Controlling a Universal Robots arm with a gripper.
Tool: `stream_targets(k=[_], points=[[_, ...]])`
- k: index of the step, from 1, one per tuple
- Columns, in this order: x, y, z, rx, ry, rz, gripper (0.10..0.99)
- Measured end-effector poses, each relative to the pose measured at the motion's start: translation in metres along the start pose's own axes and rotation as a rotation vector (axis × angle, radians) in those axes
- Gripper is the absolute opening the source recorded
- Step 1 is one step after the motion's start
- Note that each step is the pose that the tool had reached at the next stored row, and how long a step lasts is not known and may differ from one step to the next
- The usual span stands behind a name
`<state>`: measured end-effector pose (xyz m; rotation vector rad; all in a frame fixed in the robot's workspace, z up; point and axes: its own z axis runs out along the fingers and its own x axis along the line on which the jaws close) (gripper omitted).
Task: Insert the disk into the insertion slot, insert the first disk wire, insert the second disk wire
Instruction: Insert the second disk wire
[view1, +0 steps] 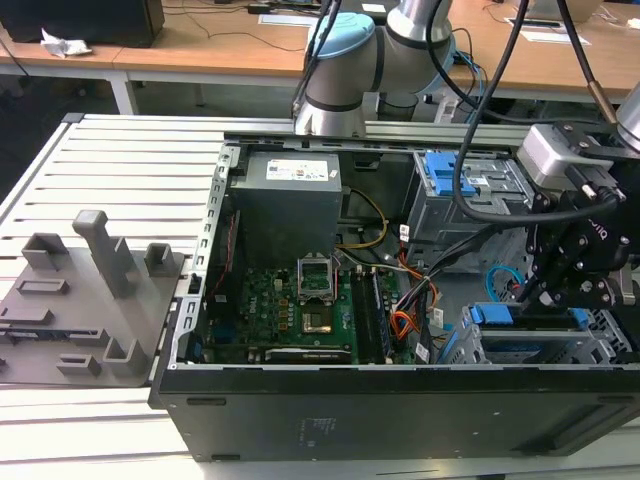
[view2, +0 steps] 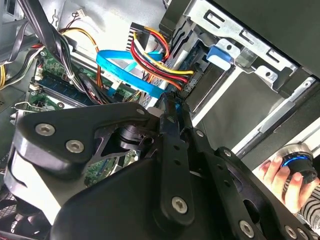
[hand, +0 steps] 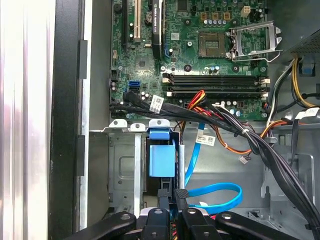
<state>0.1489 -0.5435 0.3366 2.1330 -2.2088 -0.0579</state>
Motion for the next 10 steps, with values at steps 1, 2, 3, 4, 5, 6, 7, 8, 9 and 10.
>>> stream_targets(k=[1,2,3,4,5,6,7,8,9,10], points=[[0.0,0.0,0.0004,0.0,-0.0009,0.0,0.173],[0.0,0.0,0.0006,0.0,-0.001,0.0,0.173],[0.0,0.0,0.0004,0.0,-0.0005,0.0,0.239],[0.0,0.0,0.0002,0.0,-0.0002,0.0,0.239],[0.0001,0.0001,-0.0009,0.0,-0.0003,0.0,0.239],[0.0002,0.0006,-0.0068,0.0,-0.0001,0.0,0.239],[0.0004,0.0013,-0.0167,0.0,0.0008,0.0,0.239],[0.0006,0.0019,-0.0244,0.0,0.0012,0.0,0.239],[0.0008,0.0025,-0.0333,0.0,0.0018,0.0,0.239],[0.0009,0.003,-0.0397,0.0,0.0018,0.0,0.239]])
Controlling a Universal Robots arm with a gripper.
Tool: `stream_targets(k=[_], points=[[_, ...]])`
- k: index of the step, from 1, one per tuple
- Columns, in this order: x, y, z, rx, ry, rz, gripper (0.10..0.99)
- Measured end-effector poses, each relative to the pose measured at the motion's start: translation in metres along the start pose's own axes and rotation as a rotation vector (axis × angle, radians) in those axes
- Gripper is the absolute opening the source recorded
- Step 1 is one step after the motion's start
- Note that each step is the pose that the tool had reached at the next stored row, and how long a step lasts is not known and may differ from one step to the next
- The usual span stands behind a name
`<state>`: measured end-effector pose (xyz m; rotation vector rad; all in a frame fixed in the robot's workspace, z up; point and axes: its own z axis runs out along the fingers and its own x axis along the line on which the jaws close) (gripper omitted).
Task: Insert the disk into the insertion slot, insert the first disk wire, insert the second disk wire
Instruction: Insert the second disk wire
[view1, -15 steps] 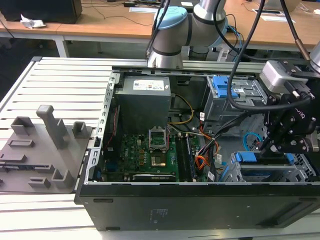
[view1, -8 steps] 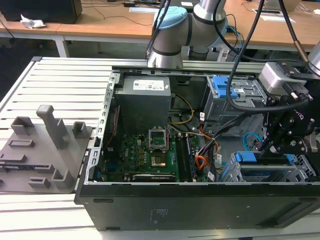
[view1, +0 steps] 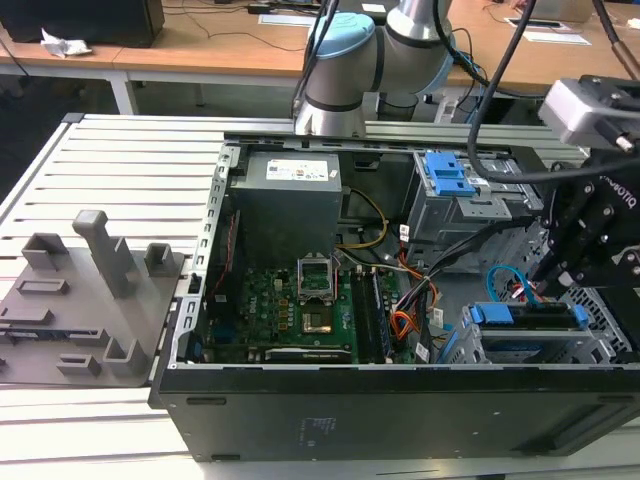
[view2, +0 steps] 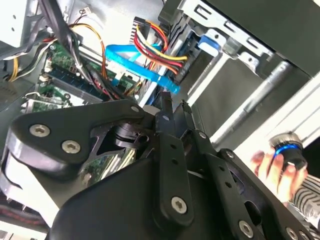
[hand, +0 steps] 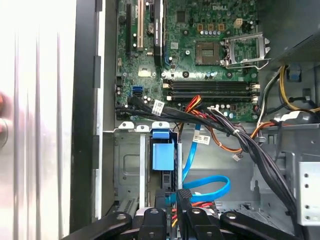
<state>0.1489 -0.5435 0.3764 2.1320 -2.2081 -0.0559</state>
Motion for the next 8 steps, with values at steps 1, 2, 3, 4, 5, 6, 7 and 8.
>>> stream_targets(k=[1,2,3,4,5,6,7,8], points=[[0.0001,0.0001,-0.0011,0.0,-0.0001,0.0,0.239],[0.0001,0.0001,-0.0012,0.0,-0.0002,0.0,0.239],[0.0001,0.0001,-0.0014,0.0,-0.0001,0.0,0.239],[0.0001,0.0001,-0.0015,0.0,0.0,0.0,0.239],[0.0001,0.0001,-0.0016,0.0,0.0,0.0,0.239],[0.0001,0.0001,-0.0017,0.0,0.0,0.0,0.239],[0.0001,0.0001,-0.0018,0.0,0.0,0.0,0.224],[0.0001,0.0001,-0.0018,0.0,-0.0001,0.0,0.224]])
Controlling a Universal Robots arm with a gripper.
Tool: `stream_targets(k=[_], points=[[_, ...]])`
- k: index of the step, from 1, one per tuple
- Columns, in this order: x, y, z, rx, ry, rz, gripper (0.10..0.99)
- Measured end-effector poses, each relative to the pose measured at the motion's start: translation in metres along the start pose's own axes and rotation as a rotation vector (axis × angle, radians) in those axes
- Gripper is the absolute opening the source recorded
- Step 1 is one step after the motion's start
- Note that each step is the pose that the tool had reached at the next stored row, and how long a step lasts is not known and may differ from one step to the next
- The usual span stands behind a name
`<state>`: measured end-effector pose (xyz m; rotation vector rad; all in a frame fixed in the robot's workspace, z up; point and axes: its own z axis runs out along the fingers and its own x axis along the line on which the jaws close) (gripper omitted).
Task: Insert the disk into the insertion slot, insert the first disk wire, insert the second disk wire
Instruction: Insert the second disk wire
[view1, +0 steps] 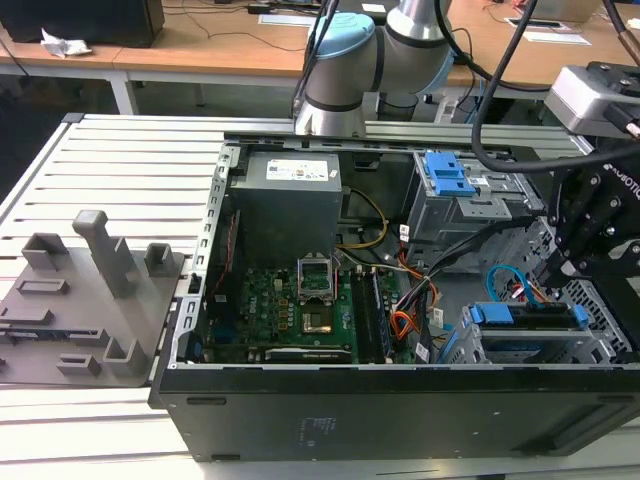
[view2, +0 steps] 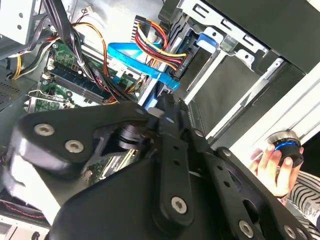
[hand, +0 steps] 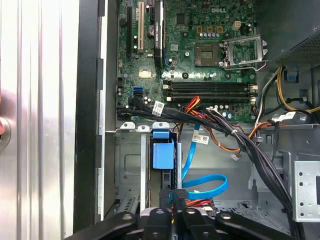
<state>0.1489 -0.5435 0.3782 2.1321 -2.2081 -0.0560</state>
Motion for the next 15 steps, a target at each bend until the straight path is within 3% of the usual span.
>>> stream_targets(k=[2,6,7,11,15], points=[[0.0,0.0,-0.0002,0.0,0.0001,0.0,0.106],[0.0,0.0,0.0005,0.0,0.0003,0.0,0.106],[-0.0002,-0.0003,0.0058,0.0,0.0,0.0,0.106],[0.0001,0.0095,0.008,0.0,-0.0015,0.0,0.106],[0.0002,0.0105,0.0081,0.0,-0.0017,0.0,0.106]])
